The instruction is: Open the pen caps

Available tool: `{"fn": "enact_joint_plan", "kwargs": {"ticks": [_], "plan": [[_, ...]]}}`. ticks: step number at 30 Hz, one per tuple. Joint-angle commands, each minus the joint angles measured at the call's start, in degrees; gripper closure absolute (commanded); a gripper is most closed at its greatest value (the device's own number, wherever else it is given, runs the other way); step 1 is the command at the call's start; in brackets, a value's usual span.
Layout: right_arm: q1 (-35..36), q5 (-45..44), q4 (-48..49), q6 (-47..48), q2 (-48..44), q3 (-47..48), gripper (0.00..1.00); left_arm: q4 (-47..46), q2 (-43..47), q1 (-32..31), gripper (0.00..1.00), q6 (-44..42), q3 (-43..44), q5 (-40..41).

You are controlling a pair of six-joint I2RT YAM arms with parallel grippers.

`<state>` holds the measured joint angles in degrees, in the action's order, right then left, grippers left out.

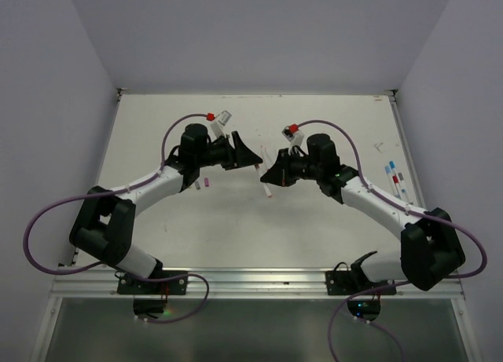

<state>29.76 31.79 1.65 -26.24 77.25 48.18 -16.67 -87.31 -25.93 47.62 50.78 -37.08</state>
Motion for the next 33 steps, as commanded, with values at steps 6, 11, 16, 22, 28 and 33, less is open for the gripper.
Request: {"fn": "enact_joint_plan", "kwargs": {"ticks": [6,11,16,22,28,33], "plan": [[1.35,0.38,5.64,-2.41,1.05,2.35,1.00,-3.20,-0.14,-0.35,0.39,2.04,1.60,-0.10],[2.14,-0.41,5.82,-2.59,2.20,2.79,1.00,-3.63,-0.14,-0.35,0.44,2.83,1.42,-0.01],[2.41,-1.29,6.09,-2.68,2.46,3.32,1.00,-3.55,0.12,-0.35,0.57,3.01,1.51,-0.18],[2.50,-2.17,5.91,-3.11,2.20,3.67,1.00,-3.55,0.82,-0.43,0.89,3.01,0.90,-0.71],[2.50,-3.84,7.22,-4.61,1.76,3.67,1.00,-3.37,1.70,-0.43,0.79,3.10,0.37,-0.71],[2.41,-4.11,8.11,-5.66,1.76,3.76,1.00,-2.85,1.96,-0.43,0.73,3.01,0.46,-0.63]]}}
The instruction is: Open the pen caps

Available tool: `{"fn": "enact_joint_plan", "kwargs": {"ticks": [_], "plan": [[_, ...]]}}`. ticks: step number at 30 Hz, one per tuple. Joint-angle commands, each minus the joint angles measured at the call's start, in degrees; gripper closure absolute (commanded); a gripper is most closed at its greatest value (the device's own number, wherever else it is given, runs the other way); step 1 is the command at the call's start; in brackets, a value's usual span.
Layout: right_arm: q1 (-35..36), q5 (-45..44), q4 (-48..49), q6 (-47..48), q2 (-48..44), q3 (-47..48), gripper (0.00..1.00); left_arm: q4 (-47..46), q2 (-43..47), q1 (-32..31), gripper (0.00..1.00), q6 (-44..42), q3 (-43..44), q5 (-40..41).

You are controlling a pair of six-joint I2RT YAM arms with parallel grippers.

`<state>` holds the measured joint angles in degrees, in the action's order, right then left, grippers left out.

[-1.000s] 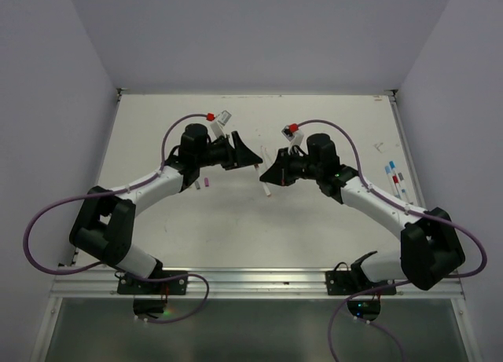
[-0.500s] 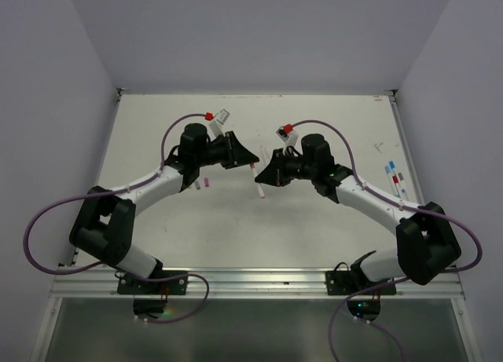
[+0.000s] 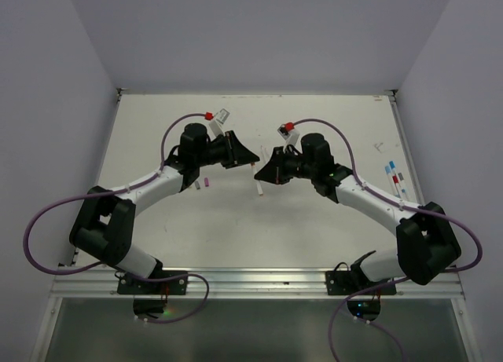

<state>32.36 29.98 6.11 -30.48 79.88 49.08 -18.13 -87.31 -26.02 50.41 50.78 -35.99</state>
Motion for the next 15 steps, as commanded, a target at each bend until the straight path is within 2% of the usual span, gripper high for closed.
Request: {"fn": "enact_joint_plan", "kwargs": {"ticks": [1,4,6,8,9,10,12,15], "plan": [[-0.10,-1.86,3.56,-1.42,-0.69,2.95,1.00,-1.38,1.88,-0.26,0.74,0.12,0.37,-1.80],[-0.10,-2.29,2.95,-1.25,-0.77,3.13,1.00,-1.38,2.05,-0.26,0.83,-0.05,0.37,-1.72],[-0.10,-2.11,3.03,-1.07,-1.13,2.86,1.00,-1.38,2.05,-0.35,0.99,-0.05,0.45,-1.81],[-0.10,-1.77,3.12,-0.72,-1.04,2.86,1.00,-1.56,2.23,-0.35,1.00,0.04,0.54,-1.98],[-0.10,-1.50,2.95,-0.37,-0.78,2.95,0.91,-1.64,2.40,-0.35,1.00,0.04,0.46,-2.24],[-0.10,-1.15,2.68,0.24,-0.60,3.04,0.63,-1.82,2.49,-0.35,1.00,0.47,0.46,-2.42],[-0.10,1.22,3.82,0.25,0.63,2.95,0.52,-2.70,2.76,-0.26,1.00,1.00,0.28,-3.21],[-0.10,5.94,8.29,-1.77,2.73,2.43,0.51,-4.71,2.76,-0.26,1.00,2.93,0.19,-4.53]]}}
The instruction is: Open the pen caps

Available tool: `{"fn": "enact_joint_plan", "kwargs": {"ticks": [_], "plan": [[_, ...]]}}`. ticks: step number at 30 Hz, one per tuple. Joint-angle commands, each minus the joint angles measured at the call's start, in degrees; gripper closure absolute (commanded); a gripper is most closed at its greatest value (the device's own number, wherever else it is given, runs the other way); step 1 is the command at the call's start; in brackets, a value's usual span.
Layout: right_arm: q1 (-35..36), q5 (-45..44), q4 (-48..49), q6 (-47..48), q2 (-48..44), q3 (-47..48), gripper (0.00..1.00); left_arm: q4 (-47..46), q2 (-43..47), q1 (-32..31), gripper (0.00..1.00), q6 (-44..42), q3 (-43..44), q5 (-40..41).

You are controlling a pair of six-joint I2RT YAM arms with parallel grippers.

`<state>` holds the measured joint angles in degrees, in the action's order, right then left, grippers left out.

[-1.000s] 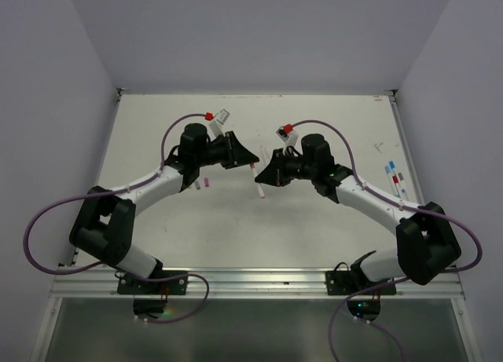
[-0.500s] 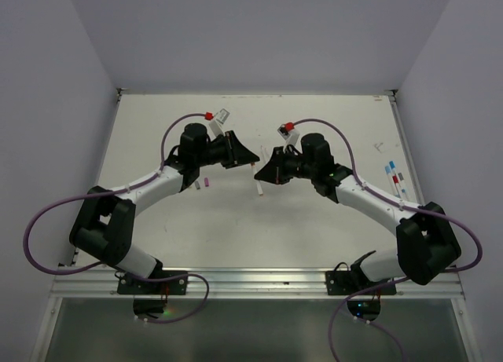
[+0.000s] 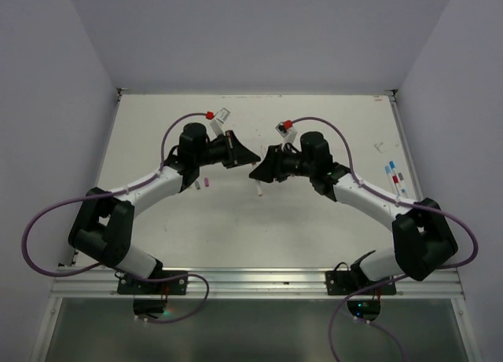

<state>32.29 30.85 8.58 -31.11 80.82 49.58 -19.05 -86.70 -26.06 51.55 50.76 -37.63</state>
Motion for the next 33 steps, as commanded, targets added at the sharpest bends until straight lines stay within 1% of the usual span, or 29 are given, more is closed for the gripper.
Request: {"fn": "enact_joint_plan", "kwargs": {"ticks": [1,2,3,4,5,6,9,10,11,12,13,14,16,17,18,21,24,26,27,28,32,33], "plan": [[-0.04,5.97,9.49,-2.97,2.32,1.57,0.52,-4.50,2.14,-0.30,1.00,3.02,0.13,-3.67],[-0.04,6.24,11.09,-3.86,2.76,0.96,0.54,-5.72,2.32,-0.22,1.00,3.64,0.13,-3.94],[-0.04,6.41,12.07,-4.48,3.81,0.95,0.62,-6.35,2.41,-0.30,1.00,4.25,0.04,-4.21],[-0.04,7.37,13.55,-5.35,4.43,1.04,0.72,-6.87,2.41,-0.22,1.00,5.22,-0.14,-4.64],[-0.04,7.56,14.44,-6.14,4.87,1.30,0.91,-7.66,2.50,-0.30,1.00,5.40,-0.14,-4.82],[0.05,7.12,14.97,-6.67,5.14,1.22,1.00,-7.06,2.76,-0.30,1.00,5.14,-0.05,-4.48],[0.49,2.30,12.88,-5.81,4.18,1.04,1.00,6.44,2.85,-0.30,1.00,-1.34,3.89,2.09],[0.92,0.02,7.21,-1.97,2.78,1.48,1.00,10.57,2.85,-0.30,1.00,-5.19,6.52,5.08],[2.50,-6.44,3.85,0.24,2.25,2.79,1.00,17.75,2.76,-0.30,1.00,-6.62,7.76,10.68],[3.38,-9.29,1.20,2.44,1.81,3.24,1.00,21.12,2.67,-0.30,1.00,-7.68,8.82,13.43],[4.26,-13.06,-3.09,5.94,1.37,3.59,1.00,23.25,2.50,-0.30,1.00,-9.43,10.39,18.33],[6.27,-20.14,-5.04,7.63,0.84,4.37,1.00,25.88,2.32,-0.30,1.00,-9.71,11.02,19.86],[8.48,-29.14,-10.30,12.27,0.57,4.99,1.00,26.87,1.62,-0.22,1.00,-9.89,12.16,21.71],[10.66,-32.66,-11.12,13.52,0.48,5.08,1.00,27.04,0.49,-0.21,1.00,-9.63,12.51,21.98],[11.64,-40.27,-12.00,14.67,0.40,5.17,1.00,26.96,-0.13,-0.21,1.00,-9.36,12.69,21.81],[13.76,-49.54,-14.11,17.31,-0.13,4.65,1.00,26.70,-2.07,-0.21,1.00,-8.66,12.70,21.46],[13.06,-51.58,-14.81,17.32,-1.01,4.03,1.00,25.56,-2.51,-0.13,1.00,-9.62,11.12,20.84],[9.65,-50.64,-18.93,16.96,0.30,6.66,1.00,26.69,-3.12,-0.13,1.00,-11.73,9.97,22.15],[7.98,-49.06,-23.04,16.18,2.74,8.06,1.00,27.56,-3.74,-0.13,1.00,-13.65,9.97,22.51],[4.74,-48.78,-23.78,16.00,3.55,9.20,1.00,30.01,-4.61,-0.13,1.00,-14.10,9.80,24.86],[-2.57,-46.41,-25.98,15.29,6.89,10.88,1.00,30.74,-5.94,-0.13,1.00,-16.04,7.07,29.44],[-5.02,-44.93,-26.85,15.47,8.99,11.41,1.00,31.35,-6.38,-0.21,1.00,-16.48,6.63,32.06]]}}
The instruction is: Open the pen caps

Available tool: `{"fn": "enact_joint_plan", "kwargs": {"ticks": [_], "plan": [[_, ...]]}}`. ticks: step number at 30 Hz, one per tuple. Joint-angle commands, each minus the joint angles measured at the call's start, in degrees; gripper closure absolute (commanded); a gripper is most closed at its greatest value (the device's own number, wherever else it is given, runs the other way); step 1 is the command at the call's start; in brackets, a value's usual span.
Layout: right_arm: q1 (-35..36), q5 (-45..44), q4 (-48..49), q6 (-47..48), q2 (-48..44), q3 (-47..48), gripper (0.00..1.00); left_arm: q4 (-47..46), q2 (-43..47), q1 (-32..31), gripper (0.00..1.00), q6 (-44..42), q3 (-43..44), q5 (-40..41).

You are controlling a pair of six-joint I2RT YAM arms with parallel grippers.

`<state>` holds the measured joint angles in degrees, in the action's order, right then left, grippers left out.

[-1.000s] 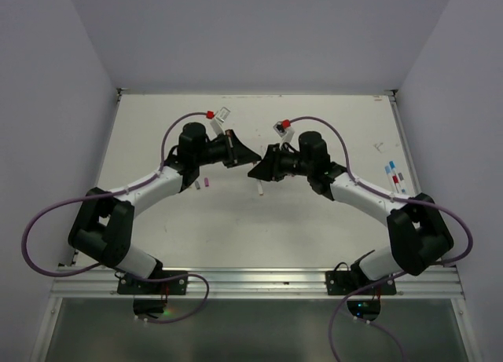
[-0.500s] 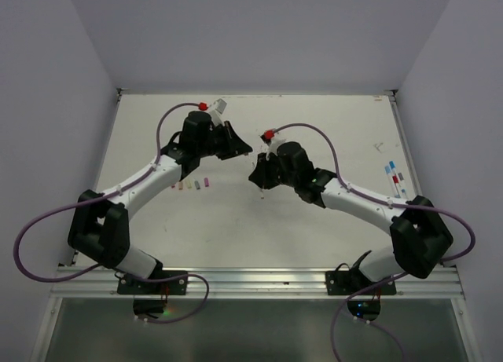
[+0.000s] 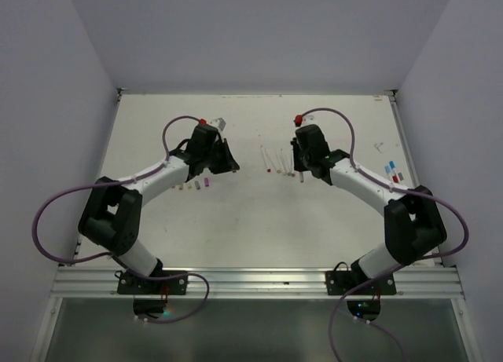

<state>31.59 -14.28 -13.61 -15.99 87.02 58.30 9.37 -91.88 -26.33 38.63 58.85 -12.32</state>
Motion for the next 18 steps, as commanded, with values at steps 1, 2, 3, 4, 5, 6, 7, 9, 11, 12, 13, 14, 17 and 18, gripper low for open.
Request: {"fn": "enact_joint_plan", "kwargs": {"ticks": [1,2,3,4,5,6,7,9,11,12,13,14,17,18], "plan": [[-5.22,0.48,-4.94,0.34,3.76,3.91,1.00,3.03,-2.07,0.05,1.00,-3.82,-1.63,7.56],[-5.84,0.66,-5.20,0.52,4.72,4.53,1.00,3.03,-2.43,0.05,1.00,-4.18,-1.63,8.18],[-6.28,0.83,-5.12,1.13,5.95,4.97,1.00,3.20,-2.95,0.05,1.00,-4.79,-1.46,8.97],[-6.89,0.49,-5.11,1.22,8.14,6.11,1.00,3.29,-3.74,0.05,1.00,-4.97,-1.37,10.11],[-7.16,0.83,-5.03,1.22,9.47,6.73,1.00,3.20,-4.18,0.13,1.00,-5.06,-1.37,10.64],[-7.68,1.53,-4.42,1.31,10.52,7.26,1.00,3.12,-4.62,0.05,1.00,-5.23,-1.11,11.17],[-7.95,2.41,-3.80,1.14,12.62,8.13,1.00,3.20,-5.41,0.05,1.00,-5.32,-0.93,11.52],[-8.13,2.77,-2.92,0.96,14.57,9.45,1.00,3.29,-6.12,0.05,1.00,-5.67,-0.49,12.14],[-8.22,2.16,-2.65,0.96,17.29,11.39,1.00,3.90,-7.44,0.13,1.00,-6.11,0.12,14.51],[-8.48,1.89,-2.39,0.87,18.17,12.00,1.00,4.34,-7.88,0.05,1.00,-6.63,0.65,15.21],[-8.57,2.06,-2.13,0.87,18.88,12.97,1.00,4.43,-8.40,0.05,1.00,-6.90,0.74,15.56],[-8.65,2.24,-1.95,0.87,20.36,13.41,1.00,4.43,-8.49,0.05,1.00,-6.99,0.74,16.09],[-8.83,1.98,-1.60,0.78,22.65,15.08,1.00,4.78,-9.37,0.05,1.00,-7.34,0.83,17.76],[-9.09,1.80,-1.60,0.52,23.10,15.43,1.00,5.13,-9.72,0.05,1.00,-7.43,0.91,18.20]]}}
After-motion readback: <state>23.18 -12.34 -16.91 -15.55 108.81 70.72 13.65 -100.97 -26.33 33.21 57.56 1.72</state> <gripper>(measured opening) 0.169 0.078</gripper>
